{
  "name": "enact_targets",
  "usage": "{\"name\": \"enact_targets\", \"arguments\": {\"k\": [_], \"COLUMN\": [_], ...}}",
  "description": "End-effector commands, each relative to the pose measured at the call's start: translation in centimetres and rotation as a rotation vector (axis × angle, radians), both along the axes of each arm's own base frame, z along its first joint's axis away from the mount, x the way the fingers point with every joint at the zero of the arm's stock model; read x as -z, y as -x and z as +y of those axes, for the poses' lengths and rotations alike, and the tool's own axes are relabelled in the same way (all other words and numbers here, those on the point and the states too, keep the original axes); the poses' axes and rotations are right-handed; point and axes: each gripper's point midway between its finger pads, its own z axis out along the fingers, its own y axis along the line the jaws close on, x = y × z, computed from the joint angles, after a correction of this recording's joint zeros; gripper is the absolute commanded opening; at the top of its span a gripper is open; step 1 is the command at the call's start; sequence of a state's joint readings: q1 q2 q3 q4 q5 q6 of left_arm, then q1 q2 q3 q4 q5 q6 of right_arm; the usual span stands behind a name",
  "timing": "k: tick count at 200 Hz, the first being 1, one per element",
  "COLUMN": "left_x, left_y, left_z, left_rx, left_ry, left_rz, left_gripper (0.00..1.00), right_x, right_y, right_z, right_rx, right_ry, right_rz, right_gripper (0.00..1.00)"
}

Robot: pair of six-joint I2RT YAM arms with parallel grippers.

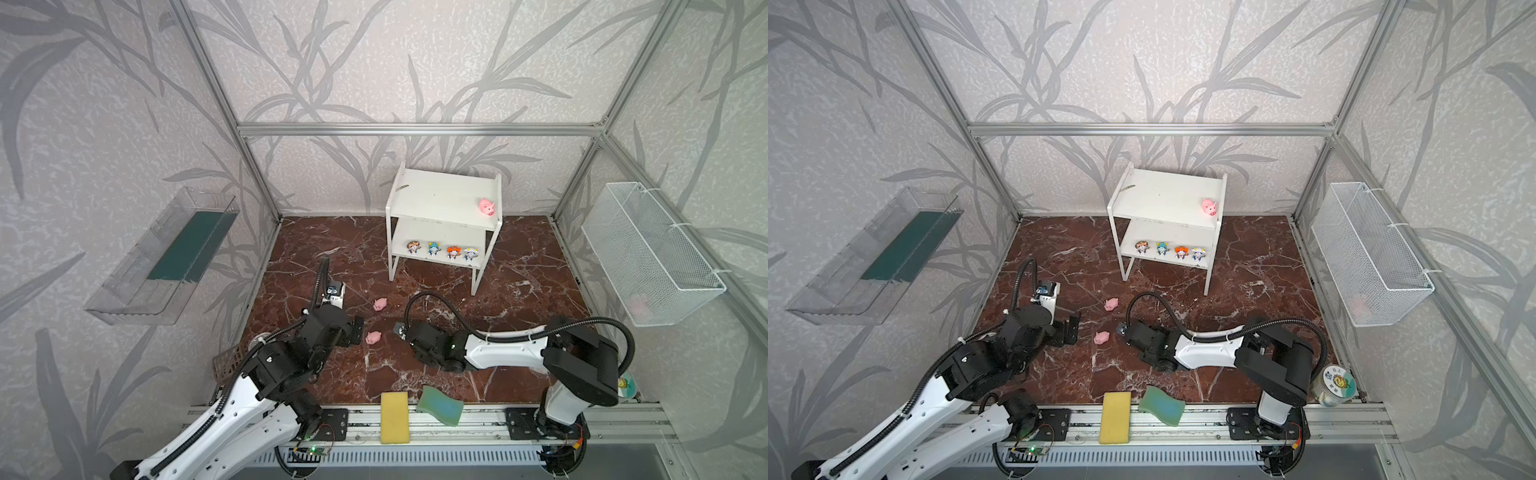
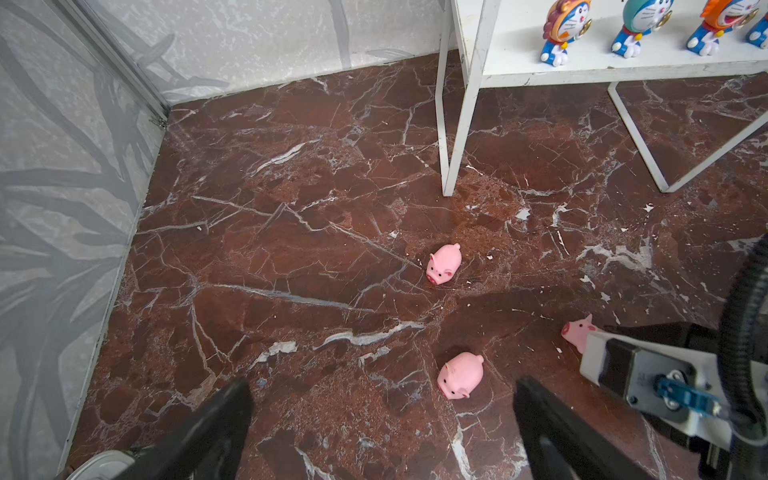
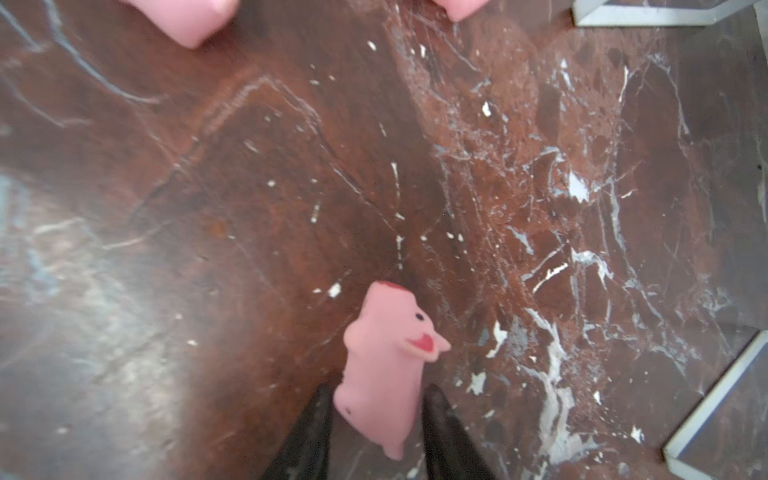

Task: Place and organize the plastic toys onto the shelf

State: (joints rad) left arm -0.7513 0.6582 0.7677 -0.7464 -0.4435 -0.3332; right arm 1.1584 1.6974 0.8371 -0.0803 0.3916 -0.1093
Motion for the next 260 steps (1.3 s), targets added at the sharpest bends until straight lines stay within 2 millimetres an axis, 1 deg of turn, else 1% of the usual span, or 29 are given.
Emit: {"name": "enact_targets", "arguments": {"k": [1, 20, 38, 55, 70, 83, 107, 124, 126, 129, 143, 148, 156, 183, 193, 228, 245, 260], "left_x": [0.2, 0.2, 0.2, 0.5, 0.8, 1.3, 2.3, 2.8, 2.8, 3.0, 3.8, 4.2, 4.9, 6.4, 6.8, 8.0, 8.6, 8.7], "left_y": [-0.3, -0.3, -0.3, -0.4, -0.6, -0.8, -1.1, -1.4, -1.4, -1.4, -1.4, -1.3, -1.2, -1.3, -1.4, -1.5, -1.9, -2.2], "left_z": [0.0, 0.0, -0.1, -0.3, -0.8, -1.5, -3.1, -4.2, -4.3, -4.6, -5.5, -6.3, -6.9, -8.1, -8.4, -10.1, -10.6, -11.0], "left_rx": [-0.015, -0.014, -0.011, -0.012, -0.005, 0.011, 0.040, 0.063, 0.069, 0.079, 0.119, 0.170, 0.197, 0.239, 0.255, 0.356, 0.379, 0.393], "left_ry": [0.008, 0.007, 0.009, 0.012, 0.023, 0.046, 0.097, 0.128, 0.129, 0.132, 0.135, 0.128, 0.126, 0.143, 0.150, 0.146, 0.129, 0.123], "left_rz": [-0.004, -0.003, 0.000, 0.009, 0.025, 0.039, 0.067, 0.080, 0.082, 0.087, 0.107, 0.116, 0.133, 0.153, 0.149, 0.118, 0.097, 0.080], "left_gripper": [0.99, 0.99, 0.99, 0.99, 0.99, 0.99, 0.99, 0.99, 0.99, 0.99, 0.99, 0.99, 0.99, 0.99, 0.99, 0.99, 0.99, 0.99], "right_x": [-0.4, -1.1, -2.2, -3.3, -3.8, -3.9, -2.9, -2.4, -2.3, -2.2, -1.9, -1.7, -1.5, -0.4, 0.0, 1.7, 2.3, 2.4], "right_y": [1.4, 3.0, 3.7, 3.5, 2.9, 2.5, 1.7, 1.7, 1.1, 0.8, 0.8, 0.9, 1.0, 1.0, 0.5, -1.7, -2.8, -3.6], "right_z": [0.3, 0.6, 0.1, -0.7, -1.5, -1.9, -2.4, -2.0, -2.3, -2.4, -1.9, -1.8, -1.5, -0.7, -0.7, -2.5, -3.4, -4.0], "right_rx": [-0.031, -0.059, -0.055, -0.026, 0.014, 0.038, 0.074, 0.062, 0.083, 0.088, 0.085, 0.083, 0.078, 0.085, 0.115, 0.263, 0.317, 0.347], "right_ry": [0.009, -0.031, -0.079, -0.126, -0.164, -0.211, -0.262, -0.269, -0.274, -0.280, -0.310, -0.316, -0.322, -0.332, -0.340, -0.354, -0.361, -0.357], "right_rz": [-0.021, -0.007, 0.012, 0.014, 0.070, 0.141, 0.224, 0.248, 0.249, 0.253, 0.280, 0.291, 0.308, 0.343, 0.339, 0.346, 0.340, 0.326], "right_gripper": [0.50, 0.63, 0.70, 0.79, 0.80, 0.83, 0.85, 0.85, 0.85, 0.85, 0.85, 0.85, 0.86, 0.86, 0.86, 0.86, 0.86, 0.86]}}
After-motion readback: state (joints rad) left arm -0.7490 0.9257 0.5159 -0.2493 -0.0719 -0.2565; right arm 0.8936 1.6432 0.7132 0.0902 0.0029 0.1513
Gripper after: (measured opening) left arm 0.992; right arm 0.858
